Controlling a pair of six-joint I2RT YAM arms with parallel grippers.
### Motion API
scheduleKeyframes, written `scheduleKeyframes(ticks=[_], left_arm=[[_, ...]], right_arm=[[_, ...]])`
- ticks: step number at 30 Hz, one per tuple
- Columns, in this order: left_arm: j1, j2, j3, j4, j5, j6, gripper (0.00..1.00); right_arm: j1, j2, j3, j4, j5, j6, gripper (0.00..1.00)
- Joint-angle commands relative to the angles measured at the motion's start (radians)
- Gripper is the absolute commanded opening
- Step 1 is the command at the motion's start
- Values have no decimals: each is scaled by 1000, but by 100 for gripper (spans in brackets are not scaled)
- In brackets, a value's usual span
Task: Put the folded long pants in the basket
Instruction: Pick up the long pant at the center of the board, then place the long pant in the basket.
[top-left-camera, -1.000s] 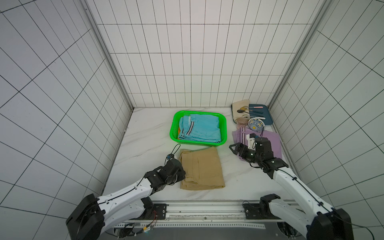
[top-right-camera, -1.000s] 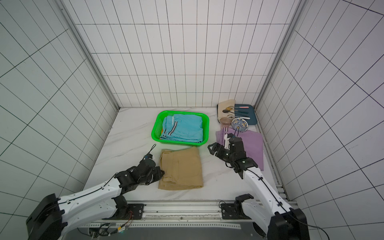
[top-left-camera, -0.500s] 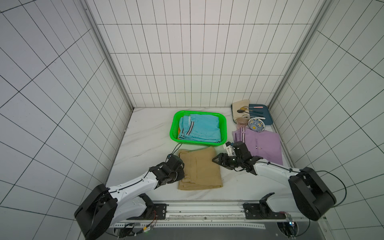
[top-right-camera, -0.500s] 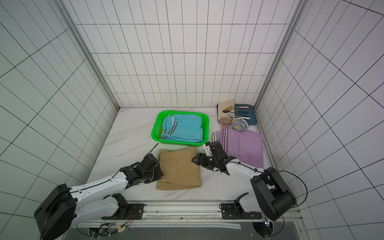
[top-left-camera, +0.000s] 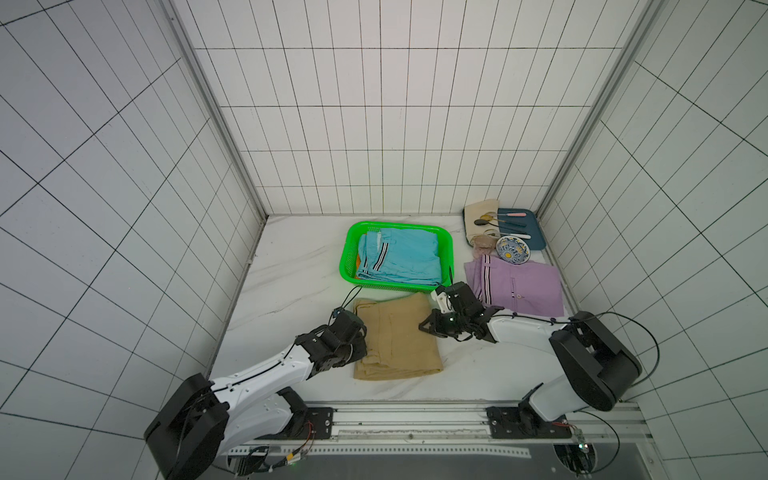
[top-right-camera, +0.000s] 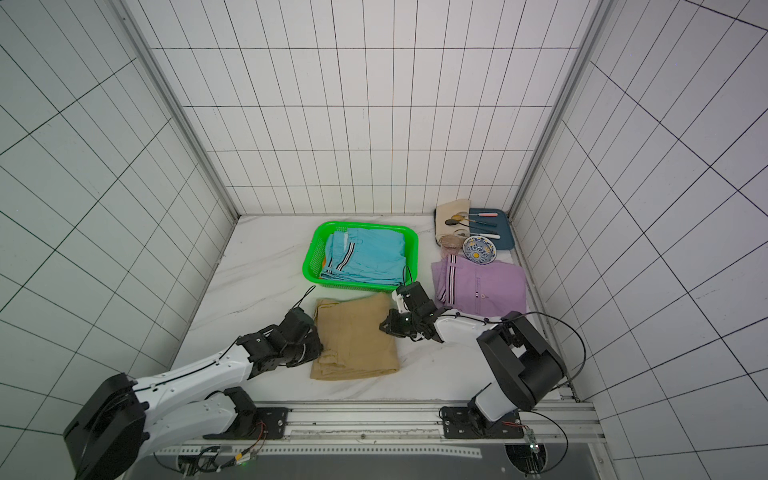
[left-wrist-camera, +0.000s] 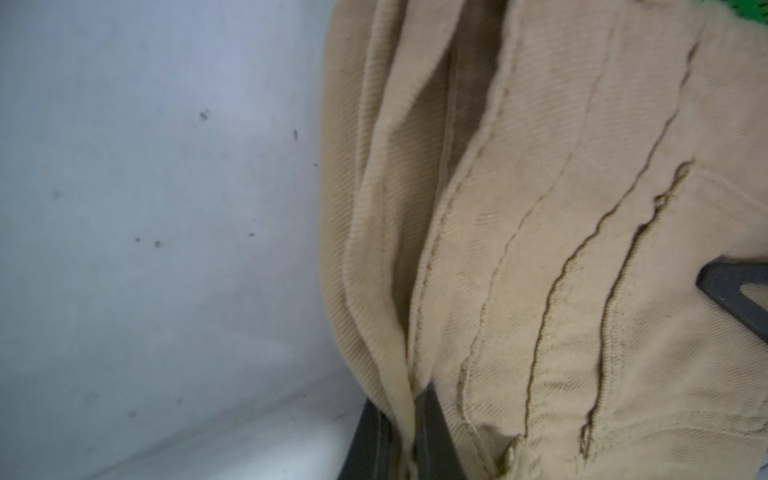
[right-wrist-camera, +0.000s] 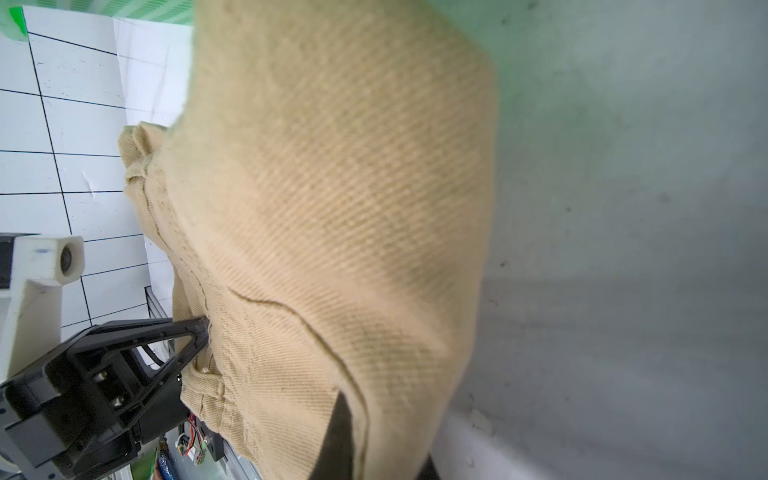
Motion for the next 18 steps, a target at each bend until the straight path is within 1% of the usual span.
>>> scheduleKeyframes(ticks=[1, 7, 8, 11, 14, 18], left_arm=[[6, -66, 37, -116, -70, 0, 0], [5, -279, 96, -275, -80, 14, 0], [6, -314, 120, -299, -80, 23, 0], [7, -390, 192, -321, -80, 50, 0], [7, -391, 317, -391, -95, 61, 0], [9, -331, 472, -443, -85, 109, 0]], right_arm=[[66, -77, 60, -99, 107, -64, 0], [218, -201, 125, -233, 302, -148, 0], [233, -209, 137, -245, 319, -155, 0], [238, -208, 196, -303, 302, -154, 0], [247, -230, 278, -373, 306, -179, 0], [248, -286, 403, -483, 359, -196, 0]])
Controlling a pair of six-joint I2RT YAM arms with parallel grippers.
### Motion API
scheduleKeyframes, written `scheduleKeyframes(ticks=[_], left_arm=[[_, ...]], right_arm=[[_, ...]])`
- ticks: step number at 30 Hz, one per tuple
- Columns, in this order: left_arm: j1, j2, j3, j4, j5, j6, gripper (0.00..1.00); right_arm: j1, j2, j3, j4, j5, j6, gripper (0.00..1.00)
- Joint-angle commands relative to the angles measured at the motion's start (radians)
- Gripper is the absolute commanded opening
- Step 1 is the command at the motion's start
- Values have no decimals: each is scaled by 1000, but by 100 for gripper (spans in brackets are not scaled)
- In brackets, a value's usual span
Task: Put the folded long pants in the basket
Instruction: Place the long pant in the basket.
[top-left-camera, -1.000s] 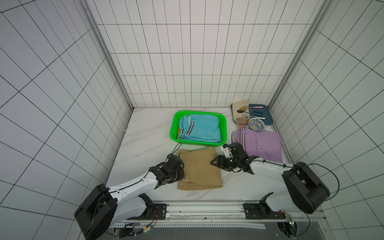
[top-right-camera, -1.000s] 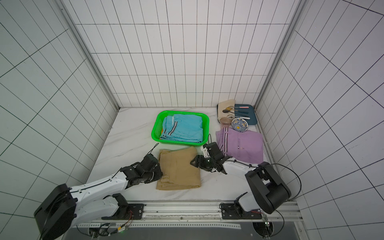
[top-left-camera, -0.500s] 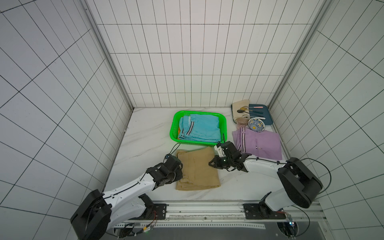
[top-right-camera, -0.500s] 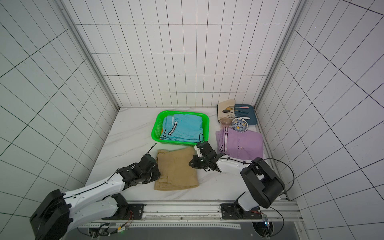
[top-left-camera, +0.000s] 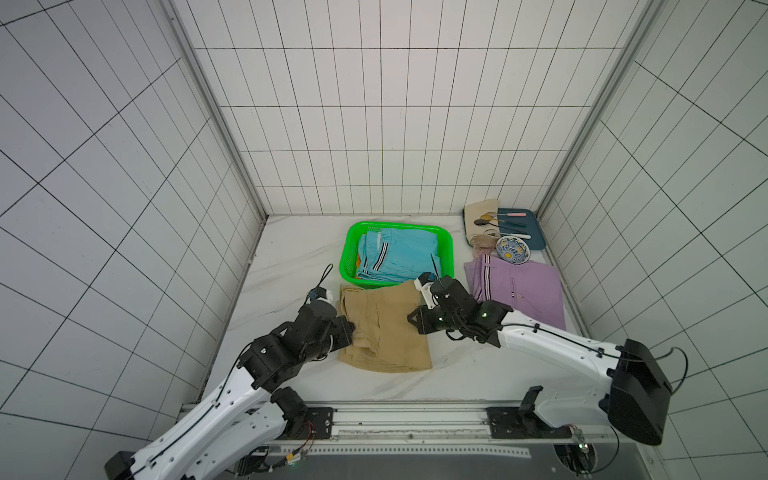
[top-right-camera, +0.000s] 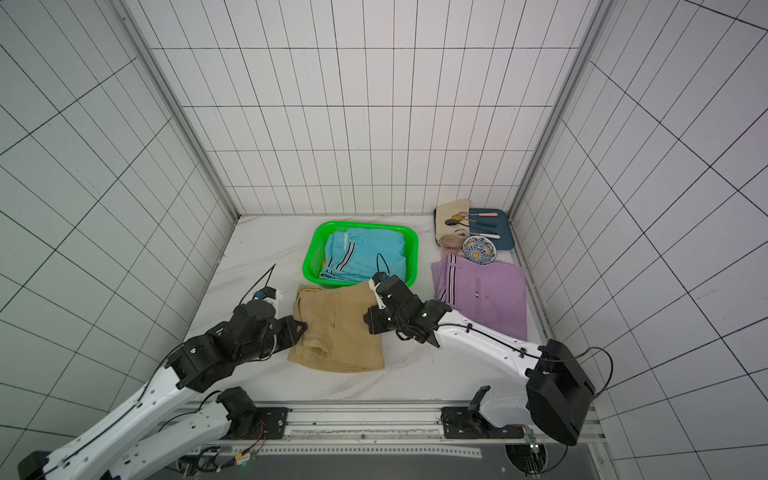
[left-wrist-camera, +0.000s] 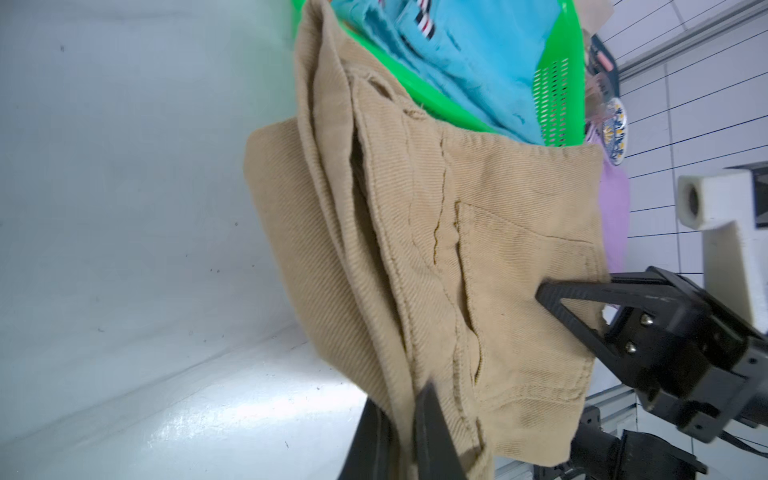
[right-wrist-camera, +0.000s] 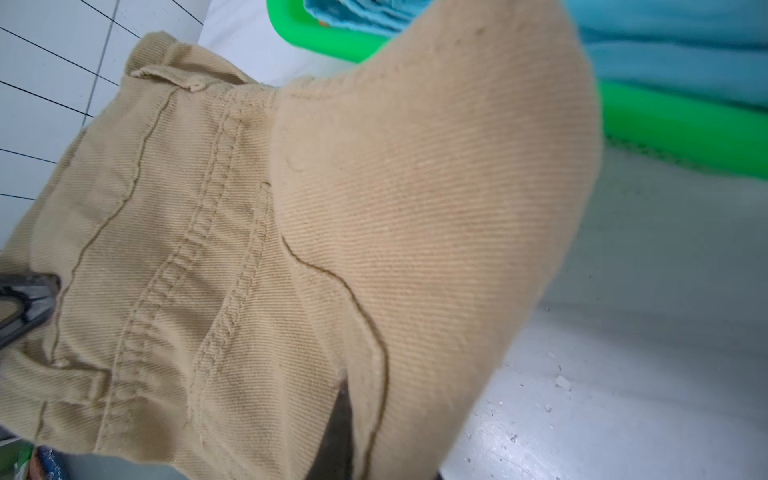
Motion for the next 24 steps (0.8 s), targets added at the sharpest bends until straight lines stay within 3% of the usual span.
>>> scheduleKeyframes(ticks=[1, 5, 12, 20, 24], left_arm=[[7, 50, 141, -37, -38, 63, 0], [9, 137, 291, -71, -40, 85, 0], [61, 352, 524, -60, 2, 207, 0], [292, 612, 707, 8, 220, 301, 0], [425, 741, 718, 132, 446, 213, 0]], right_arm=[[7, -73, 158, -149, 76, -54, 0], [2, -99, 306, -255, 135, -83, 0], [-91, -55, 492, -346, 94, -94, 0], [-343, 76, 624, -350, -55, -89, 0], [-406, 164, 660, -316, -63, -90, 0]])
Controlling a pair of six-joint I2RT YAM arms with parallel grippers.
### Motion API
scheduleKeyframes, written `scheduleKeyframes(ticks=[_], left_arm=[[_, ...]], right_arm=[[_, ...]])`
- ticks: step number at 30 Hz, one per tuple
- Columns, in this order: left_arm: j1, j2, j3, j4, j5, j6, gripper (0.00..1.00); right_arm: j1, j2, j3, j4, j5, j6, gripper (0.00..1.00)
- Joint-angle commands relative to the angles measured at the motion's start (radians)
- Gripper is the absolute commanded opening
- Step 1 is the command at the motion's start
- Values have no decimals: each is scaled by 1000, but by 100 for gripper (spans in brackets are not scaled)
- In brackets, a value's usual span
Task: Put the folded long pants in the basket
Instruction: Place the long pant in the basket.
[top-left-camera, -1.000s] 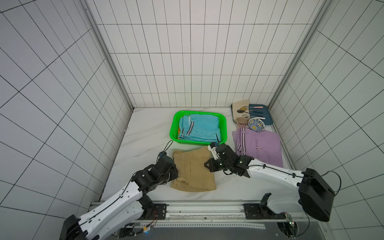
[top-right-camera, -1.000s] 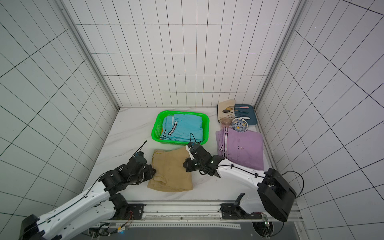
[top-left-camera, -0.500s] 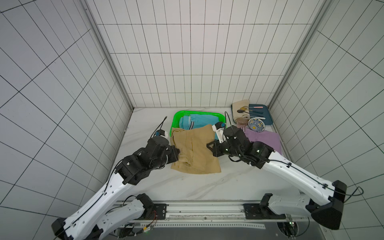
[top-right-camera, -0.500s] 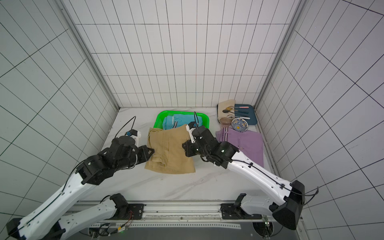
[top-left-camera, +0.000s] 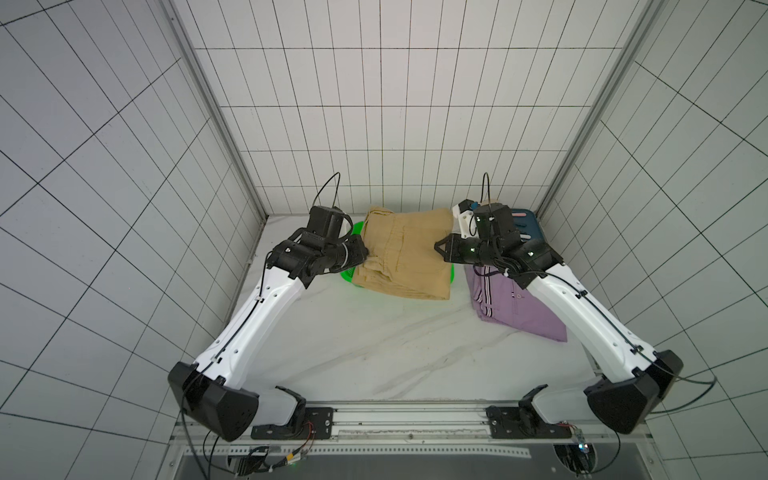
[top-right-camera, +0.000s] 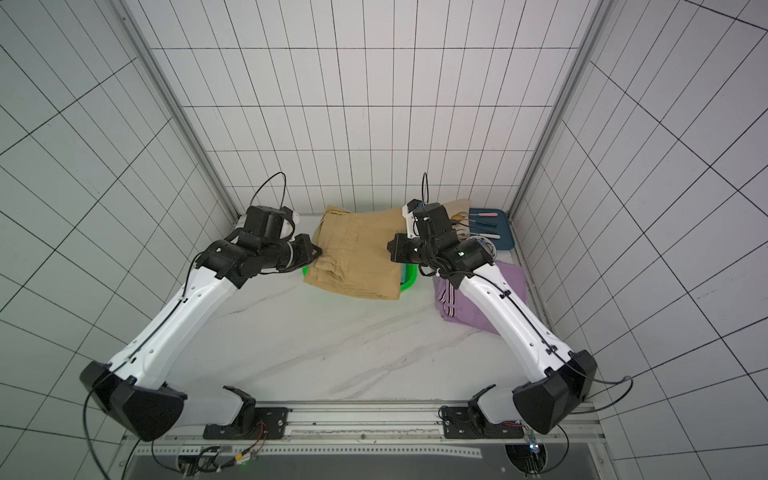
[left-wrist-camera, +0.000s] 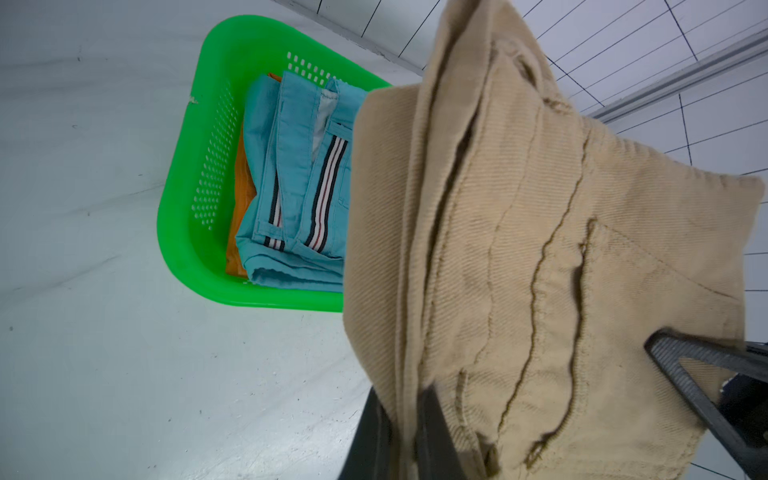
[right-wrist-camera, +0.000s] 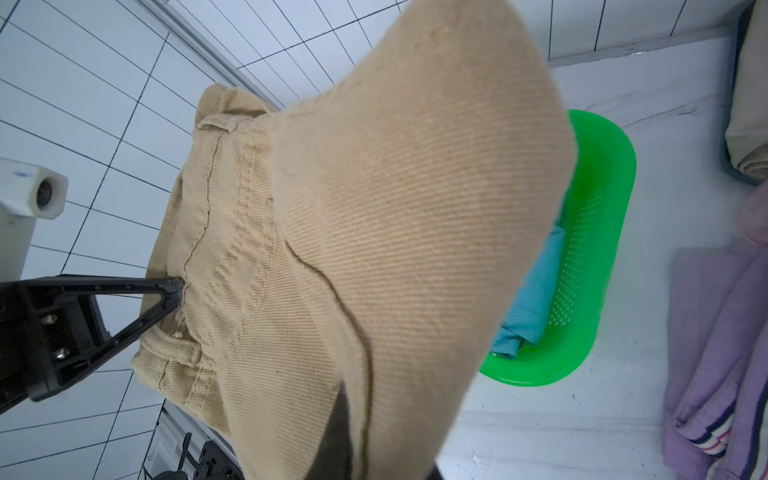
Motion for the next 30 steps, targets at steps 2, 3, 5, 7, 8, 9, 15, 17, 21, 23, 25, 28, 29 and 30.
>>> scheduleKeyframes(ticks=[2, 3, 5, 7, 8, 9, 15, 17, 21, 23, 25, 28, 29, 30], left_arm=[[82, 118, 73, 134, 134, -53, 0], [81, 158, 97, 137, 135, -50, 0], [82, 213, 115, 151, 131, -41, 0], [82, 265, 115, 171, 112, -39, 0], [81, 294, 115, 180, 106, -33, 0], [81, 326, 120, 185, 98, -23, 0], [86, 496, 212, 140, 7, 27, 0], [88, 546, 247, 126, -3, 38, 0], [88, 604, 325, 41, -28, 60, 0], [88, 598, 309, 52, -33, 57, 0], [88, 596, 290, 64, -34, 58, 0], [88, 620, 291, 36, -48, 57, 0], [88, 632, 300, 14, -50, 56, 0], [88, 639, 311, -3, -51, 57, 0]], right_arm=[[-62, 83, 73, 57, -19, -19, 0], [-72, 118, 86, 71, -22, -24, 0], [-90, 183, 115, 85, -24, -37, 0], [-114, 248, 147, 92, -39, -49, 0], [-128, 279, 163, 96, -51, -53, 0], [-143, 313, 178, 104, -64, -55, 0], [-197, 498, 284, 115, -134, -90, 0], [-204, 559, 322, 109, -147, -106, 0], [-213, 660, 353, 107, -170, -99, 0], [-215, 697, 358, 102, -169, -94, 0], [-217, 717, 352, 94, -165, -89, 0], [-224, 726, 335, 73, -140, -82, 0], [-227, 726, 333, 62, -138, -80, 0], [-230, 724, 331, 55, -139, -78, 0]])
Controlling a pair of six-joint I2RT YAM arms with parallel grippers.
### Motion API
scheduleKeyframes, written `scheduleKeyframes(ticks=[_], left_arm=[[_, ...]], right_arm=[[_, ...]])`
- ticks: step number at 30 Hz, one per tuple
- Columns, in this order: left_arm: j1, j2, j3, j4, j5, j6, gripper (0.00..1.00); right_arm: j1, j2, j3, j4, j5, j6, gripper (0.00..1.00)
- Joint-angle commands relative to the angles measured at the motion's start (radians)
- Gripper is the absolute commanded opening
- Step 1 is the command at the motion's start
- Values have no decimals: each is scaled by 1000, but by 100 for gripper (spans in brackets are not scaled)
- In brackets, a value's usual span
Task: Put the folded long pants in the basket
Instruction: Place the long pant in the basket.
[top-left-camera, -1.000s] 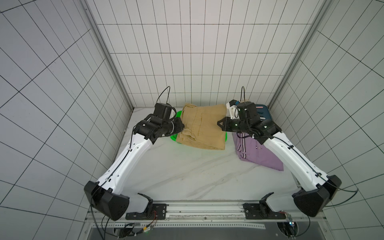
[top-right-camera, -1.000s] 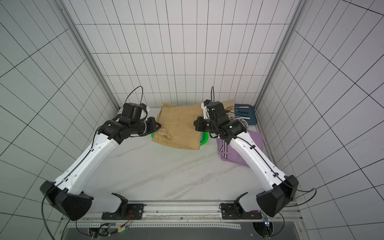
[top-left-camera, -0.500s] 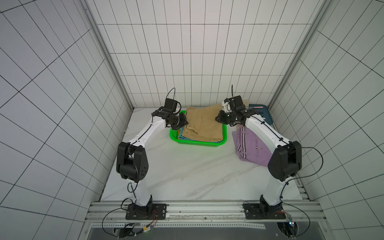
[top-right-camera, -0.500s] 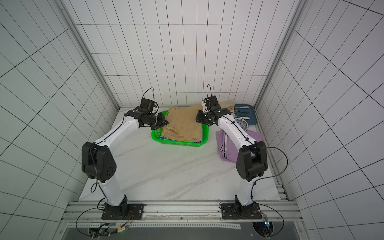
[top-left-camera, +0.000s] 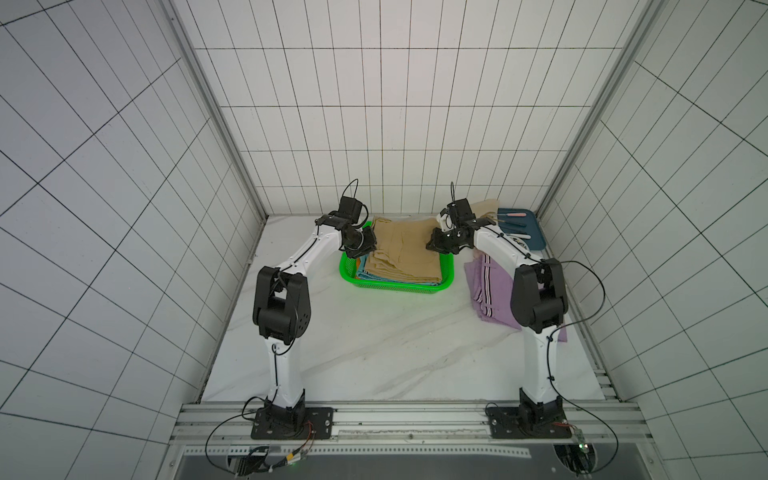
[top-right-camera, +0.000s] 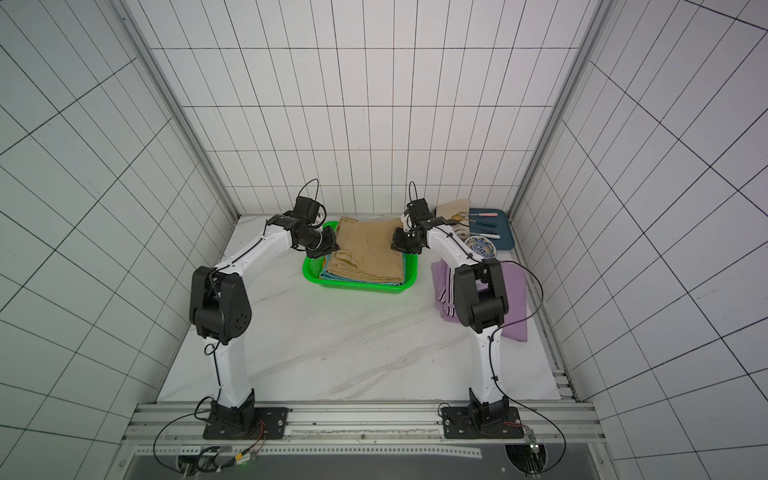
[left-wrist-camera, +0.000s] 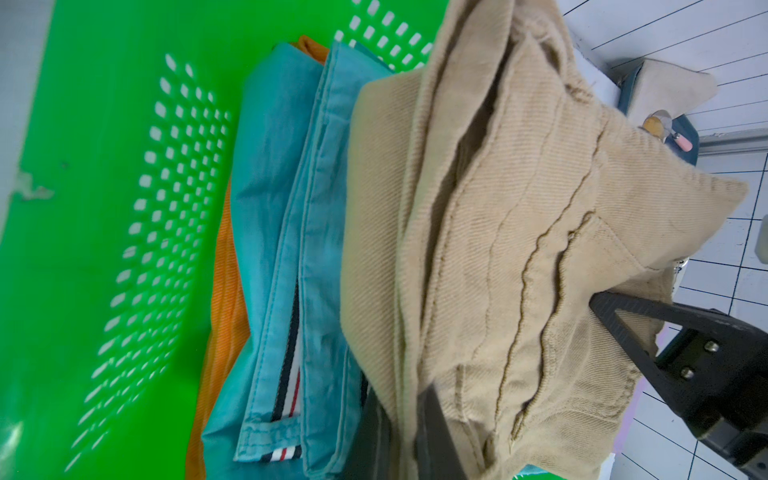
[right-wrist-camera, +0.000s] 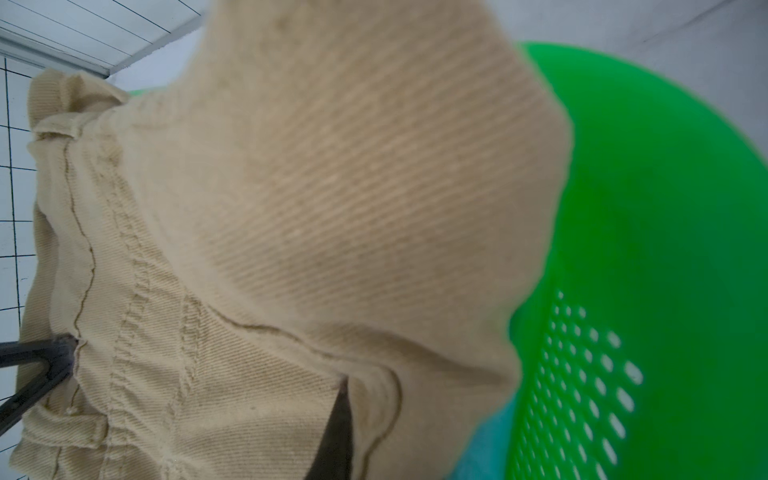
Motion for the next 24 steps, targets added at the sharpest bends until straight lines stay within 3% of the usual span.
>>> scheduleKeyframes(ticks=[1, 13, 24], left_arm=[[19, 30, 36, -62, -74, 16, 0], [19, -172, -104, -18, -50, -14, 0], [35, 21, -3, -127, -86, 11, 0]], right_arm=[[-25, 6, 29, -23, 28, 6, 0], [-21, -204, -102, 9, -36, 101, 0], [-22, 33, -16, -109, 3, 62, 0]])
